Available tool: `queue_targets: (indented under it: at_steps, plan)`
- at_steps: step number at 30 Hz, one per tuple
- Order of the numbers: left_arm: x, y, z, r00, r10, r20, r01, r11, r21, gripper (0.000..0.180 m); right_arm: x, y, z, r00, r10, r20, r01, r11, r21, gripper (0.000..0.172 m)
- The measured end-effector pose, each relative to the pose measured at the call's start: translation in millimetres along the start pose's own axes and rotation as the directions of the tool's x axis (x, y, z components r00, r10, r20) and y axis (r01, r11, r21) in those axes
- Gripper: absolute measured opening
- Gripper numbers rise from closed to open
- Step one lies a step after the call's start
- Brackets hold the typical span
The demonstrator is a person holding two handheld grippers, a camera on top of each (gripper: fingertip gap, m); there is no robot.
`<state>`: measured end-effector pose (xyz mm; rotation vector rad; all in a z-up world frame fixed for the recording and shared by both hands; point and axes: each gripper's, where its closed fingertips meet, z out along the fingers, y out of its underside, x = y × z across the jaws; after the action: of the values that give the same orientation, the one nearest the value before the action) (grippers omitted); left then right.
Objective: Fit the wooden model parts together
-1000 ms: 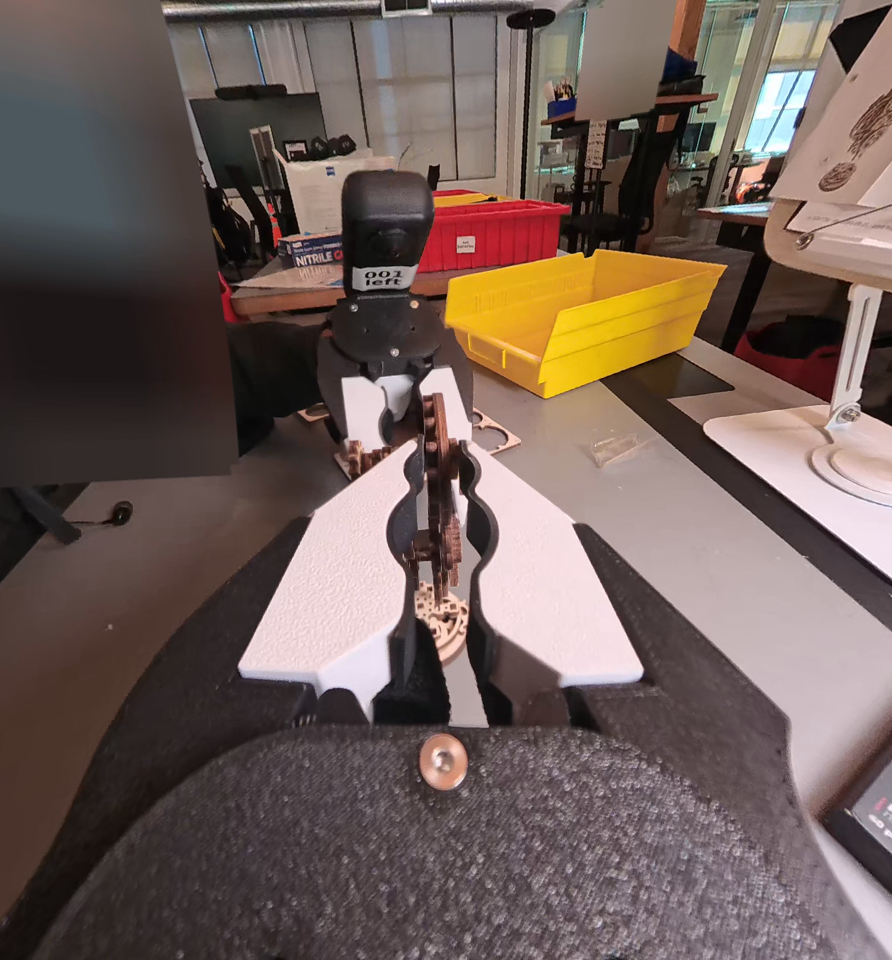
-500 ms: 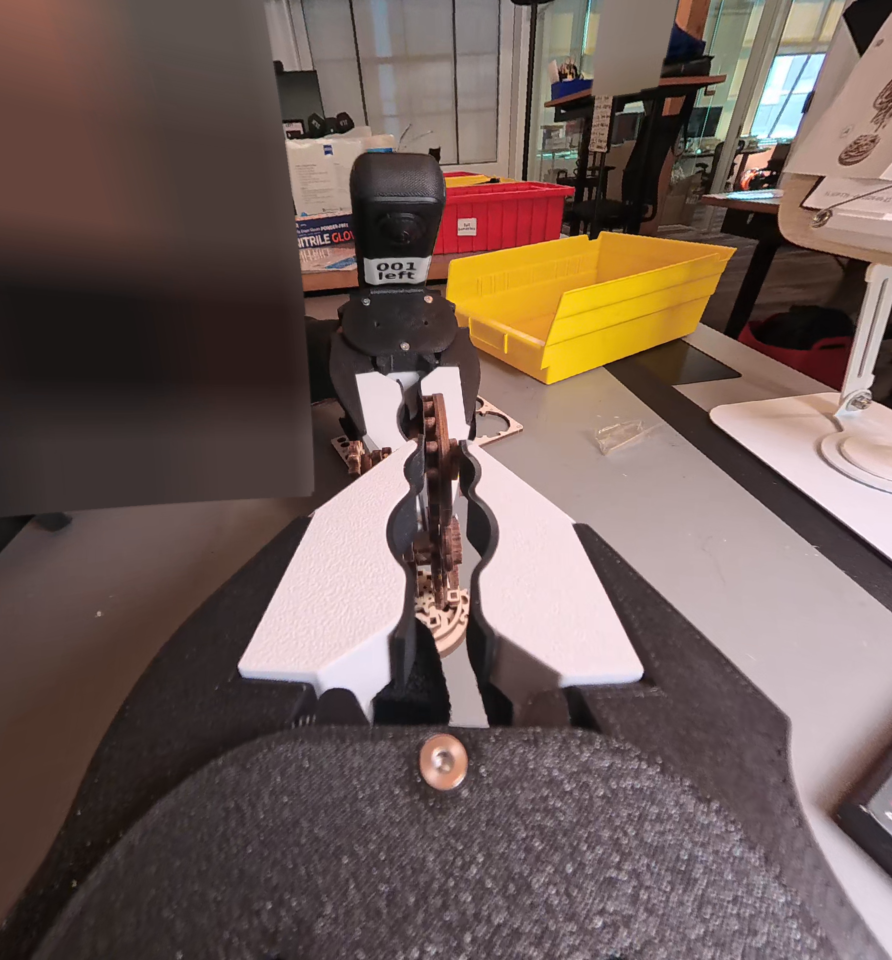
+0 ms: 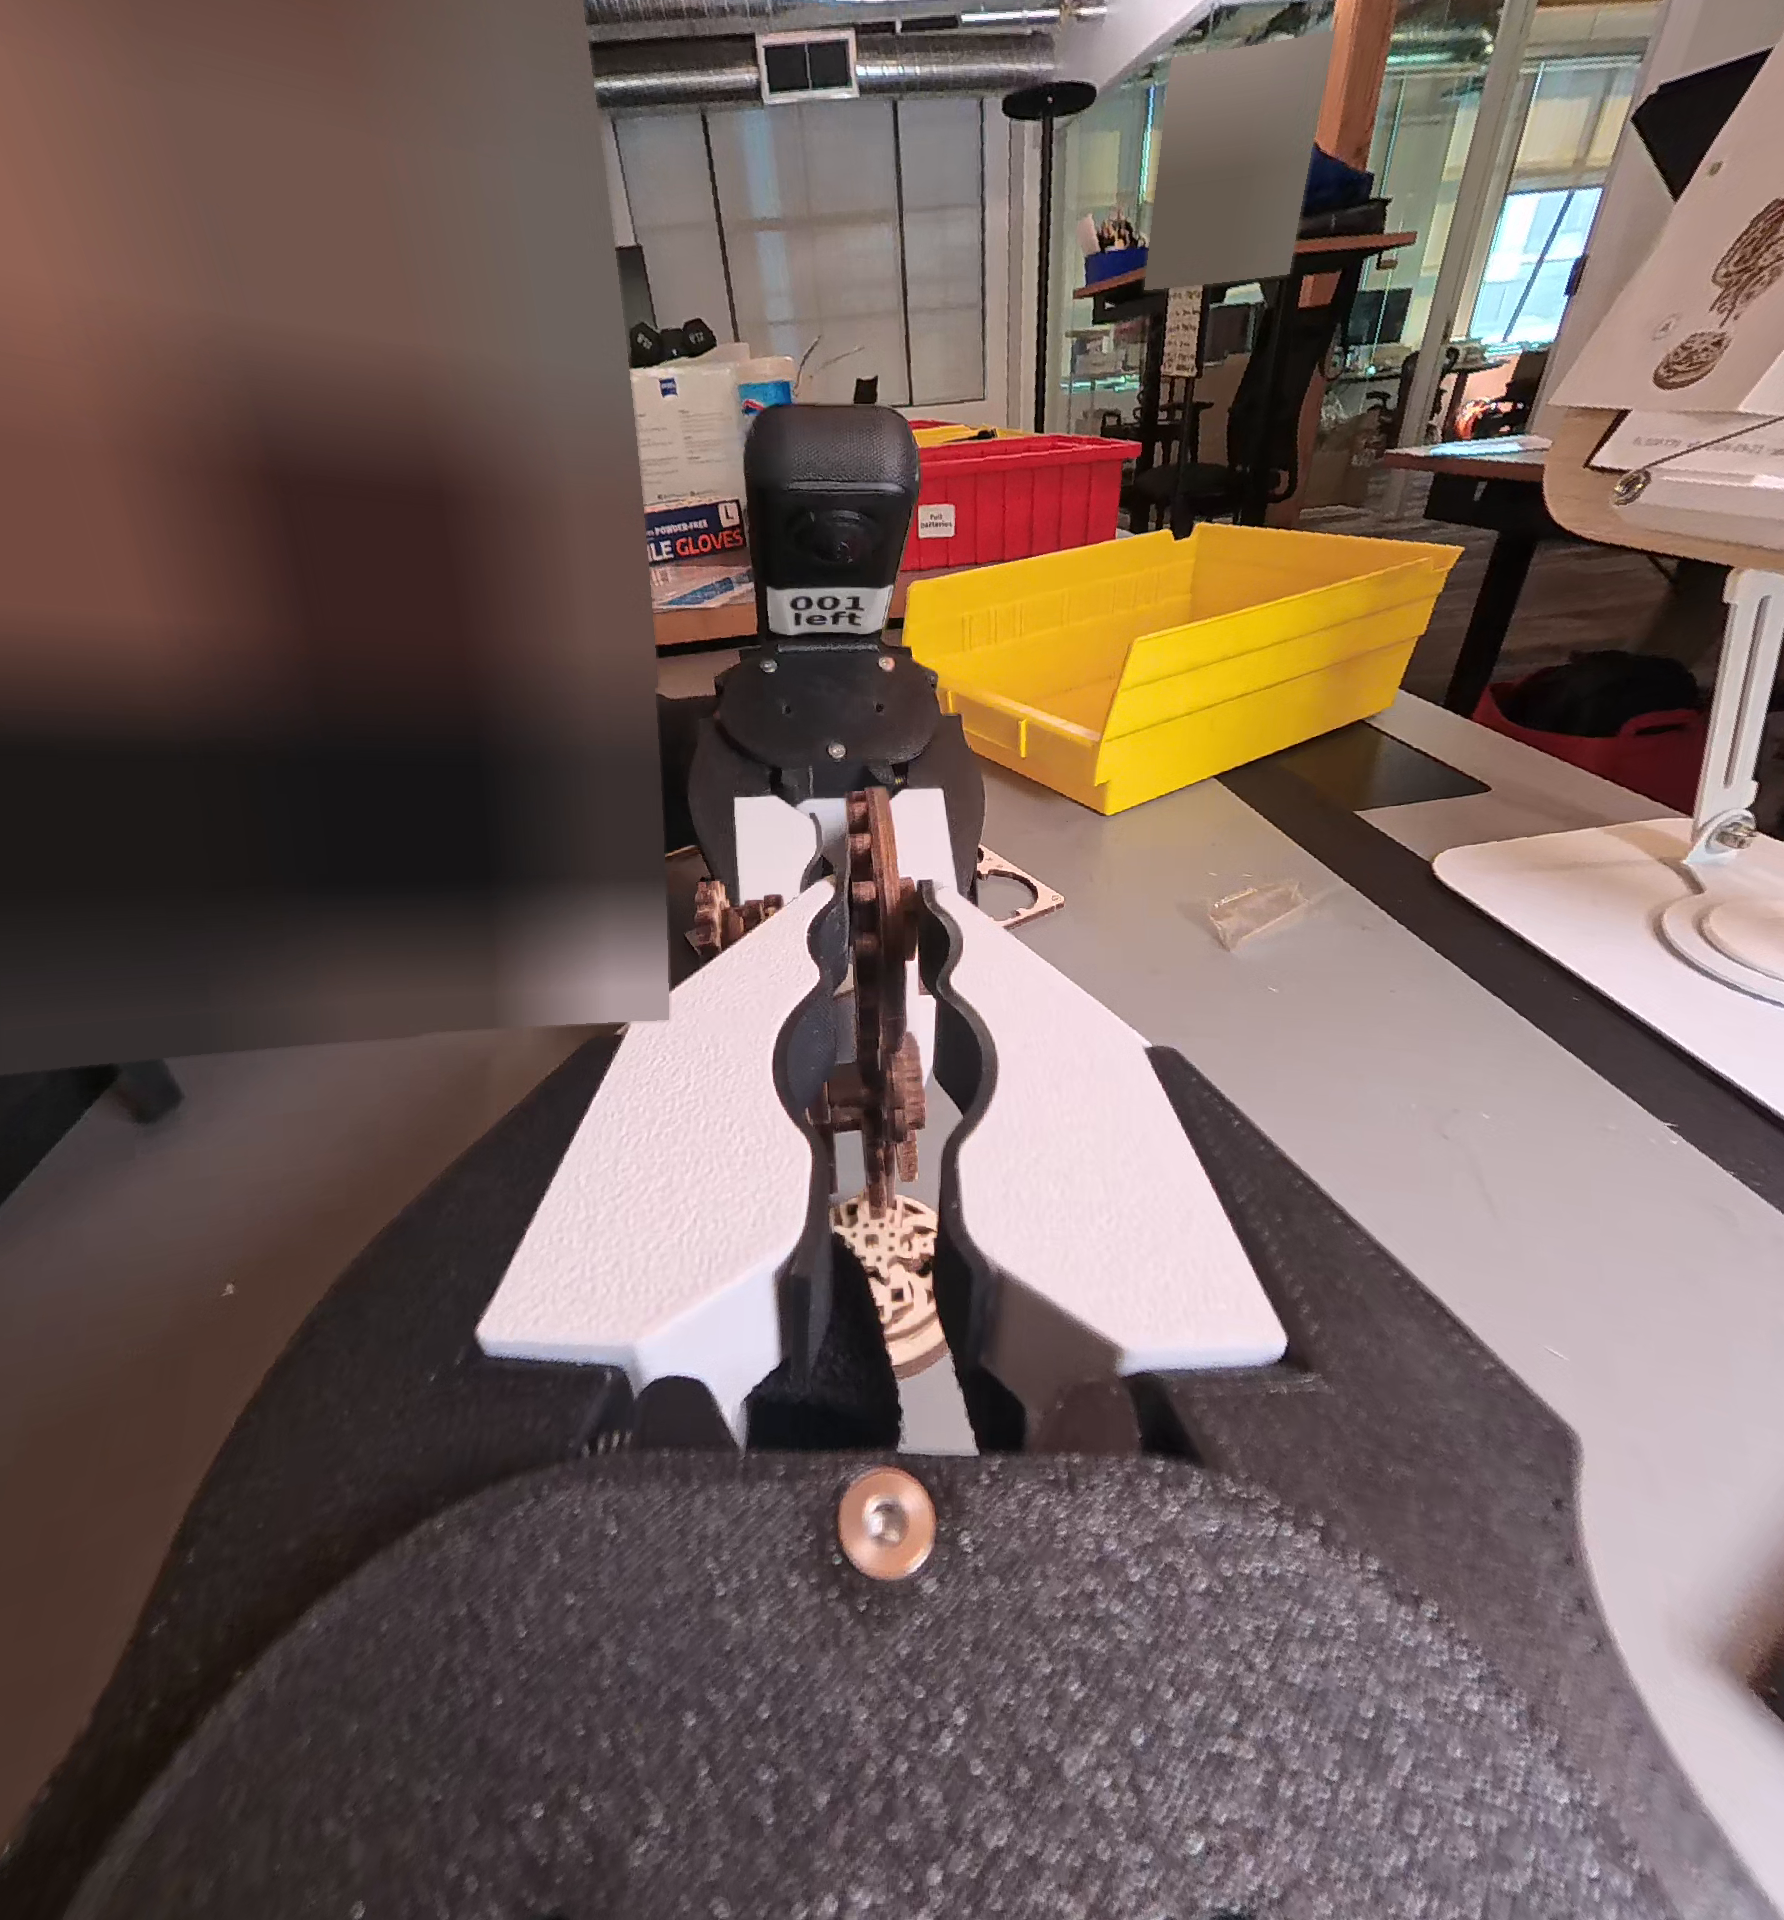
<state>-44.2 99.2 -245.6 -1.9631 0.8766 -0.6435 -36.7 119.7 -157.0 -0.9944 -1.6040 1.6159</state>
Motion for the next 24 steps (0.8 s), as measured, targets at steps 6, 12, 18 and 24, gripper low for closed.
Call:
queue_targets:
  at_steps: [6, 12, 18, 24]
  plan:
    - [0.5, 0.7, 7.2, 1.000, 0.013, 0.009, -0.013, 1.000, 0.003, 0.010, 3.6, 3.4, -0.4, 1.000, 0.005, -0.014, -0.005, 1.000, -0.014, 0.010]
    - [-1.7, 0.9, 9.0, 1.000, 0.013, 0.022, -0.013, 1.000, 0.003, 0.002, 4.5, 4.7, 0.1, 1.000, -0.004, -0.026, 0.004, 1.000, -0.030, 0.010]
    - [-2.0, 2.9, 9.9, 1.000, 0.001, 0.013, -0.001, 1.000, -0.003, 0.002, 3.7, 6.0, 2.9, 0.999, -0.020, -0.039, 0.018, 0.998, -0.052, 0.010]
    - [-1.9, 3.4, 9.5, 0.999, -0.033, -0.014, 0.033, 0.999, 0.002, 0.002, 3.4, 6.1, 5.2, 0.997, -0.039, -0.063, 0.034, 0.996, -0.081, 0.010]
